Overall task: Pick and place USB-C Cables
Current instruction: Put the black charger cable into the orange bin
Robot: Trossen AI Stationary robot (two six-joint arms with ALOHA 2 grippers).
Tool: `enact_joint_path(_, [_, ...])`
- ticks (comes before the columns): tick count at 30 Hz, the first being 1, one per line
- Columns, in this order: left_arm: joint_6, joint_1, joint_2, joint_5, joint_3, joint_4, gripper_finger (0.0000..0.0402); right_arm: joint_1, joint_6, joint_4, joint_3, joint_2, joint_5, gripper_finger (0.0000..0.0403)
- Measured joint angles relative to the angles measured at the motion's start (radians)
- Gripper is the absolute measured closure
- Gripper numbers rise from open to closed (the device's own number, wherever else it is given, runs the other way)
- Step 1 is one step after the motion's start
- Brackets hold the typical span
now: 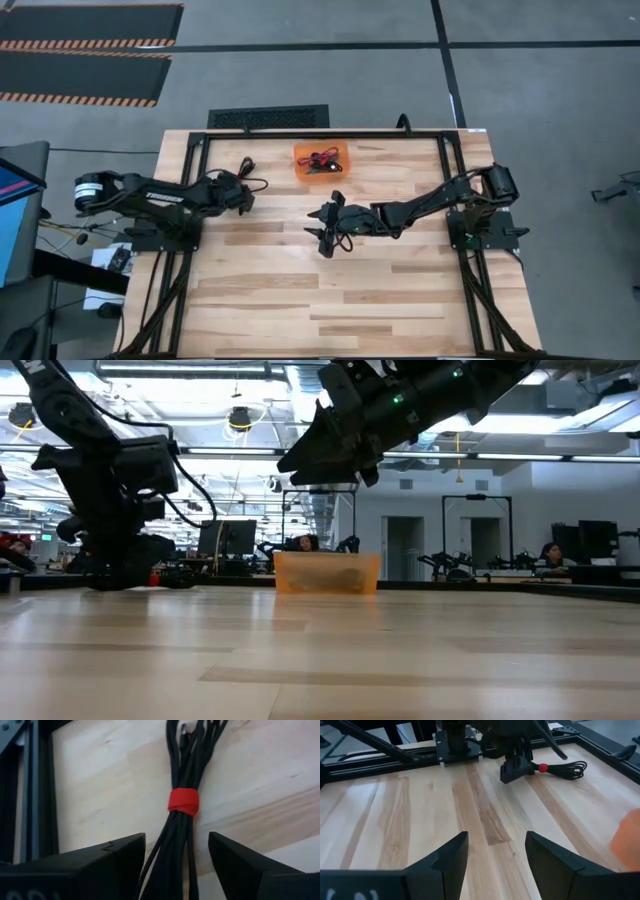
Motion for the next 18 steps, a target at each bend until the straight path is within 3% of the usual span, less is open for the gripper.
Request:
enact_joint_path(4, [0.044,0.001,0.023,0.013,0.000,0.048,0.0252,0.000,0.000,-0.001,0.000,0.000,0.001,0.0182])
enact_joint_path(11, [0.112,0.005,0.025,0.028,0.001,0.064,0.0385,0.000,-0.019,-0.001,0.000,0.000,0.063,0.0182])
enact_joint_path(18, [0.167,-0.005,0.006,0.024,0.001,0.084,0.0368,0.003,-0.016,0.090,0.000,0.036,0.100,0.0182])
